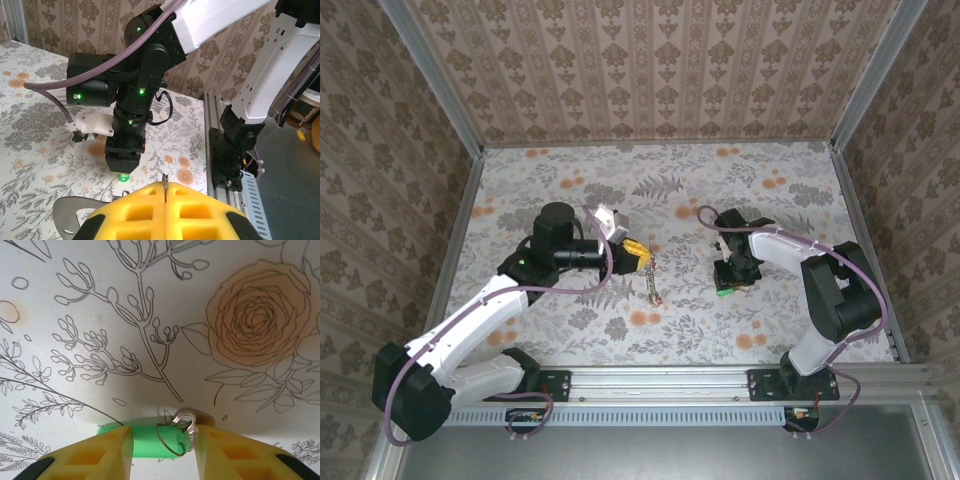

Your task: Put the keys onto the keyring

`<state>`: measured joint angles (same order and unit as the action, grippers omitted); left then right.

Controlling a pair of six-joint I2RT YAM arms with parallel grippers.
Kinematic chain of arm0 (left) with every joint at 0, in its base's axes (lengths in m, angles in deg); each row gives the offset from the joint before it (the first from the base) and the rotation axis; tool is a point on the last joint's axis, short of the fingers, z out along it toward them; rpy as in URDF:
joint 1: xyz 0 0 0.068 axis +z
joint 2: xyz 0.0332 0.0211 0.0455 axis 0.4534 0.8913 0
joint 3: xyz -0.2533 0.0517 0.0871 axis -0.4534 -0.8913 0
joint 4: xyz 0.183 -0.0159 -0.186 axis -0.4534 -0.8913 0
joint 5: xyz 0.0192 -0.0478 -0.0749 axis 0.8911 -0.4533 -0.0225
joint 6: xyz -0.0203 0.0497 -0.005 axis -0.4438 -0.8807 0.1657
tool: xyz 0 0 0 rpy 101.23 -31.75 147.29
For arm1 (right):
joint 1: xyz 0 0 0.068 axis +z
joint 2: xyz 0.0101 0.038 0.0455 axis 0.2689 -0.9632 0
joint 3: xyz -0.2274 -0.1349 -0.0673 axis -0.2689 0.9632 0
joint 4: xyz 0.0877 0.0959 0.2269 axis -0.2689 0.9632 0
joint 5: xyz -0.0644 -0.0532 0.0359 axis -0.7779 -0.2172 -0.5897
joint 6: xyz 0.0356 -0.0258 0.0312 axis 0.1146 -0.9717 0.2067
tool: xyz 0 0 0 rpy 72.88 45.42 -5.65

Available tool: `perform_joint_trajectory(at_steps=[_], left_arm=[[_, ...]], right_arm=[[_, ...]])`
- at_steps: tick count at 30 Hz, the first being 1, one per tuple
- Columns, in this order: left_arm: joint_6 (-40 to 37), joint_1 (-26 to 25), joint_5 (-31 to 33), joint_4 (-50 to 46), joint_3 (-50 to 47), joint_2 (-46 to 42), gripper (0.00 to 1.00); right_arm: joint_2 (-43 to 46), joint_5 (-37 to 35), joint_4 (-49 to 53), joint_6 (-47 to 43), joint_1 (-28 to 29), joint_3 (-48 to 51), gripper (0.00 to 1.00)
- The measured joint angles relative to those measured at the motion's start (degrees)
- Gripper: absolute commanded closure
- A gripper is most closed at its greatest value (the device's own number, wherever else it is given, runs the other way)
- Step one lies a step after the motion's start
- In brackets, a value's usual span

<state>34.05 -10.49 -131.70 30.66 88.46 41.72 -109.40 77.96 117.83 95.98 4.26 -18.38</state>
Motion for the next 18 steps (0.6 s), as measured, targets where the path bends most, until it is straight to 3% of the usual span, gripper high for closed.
perform_joint_trajectory(at_steps=[12, 18], left_arm=[[1.0, 0.0, -0.4, 1.6, -0.4, -0.3, 1.0], [1.2, 0.0, -0.5, 1.7, -0.4, -0.7, 1.0]], right_arm=[[0.2, -0.6, 0.0, 1.4, 0.8, 0.2, 0.78], [0.2, -0.7, -0.2, 1.7, 1.8, 0.2, 0.81]])
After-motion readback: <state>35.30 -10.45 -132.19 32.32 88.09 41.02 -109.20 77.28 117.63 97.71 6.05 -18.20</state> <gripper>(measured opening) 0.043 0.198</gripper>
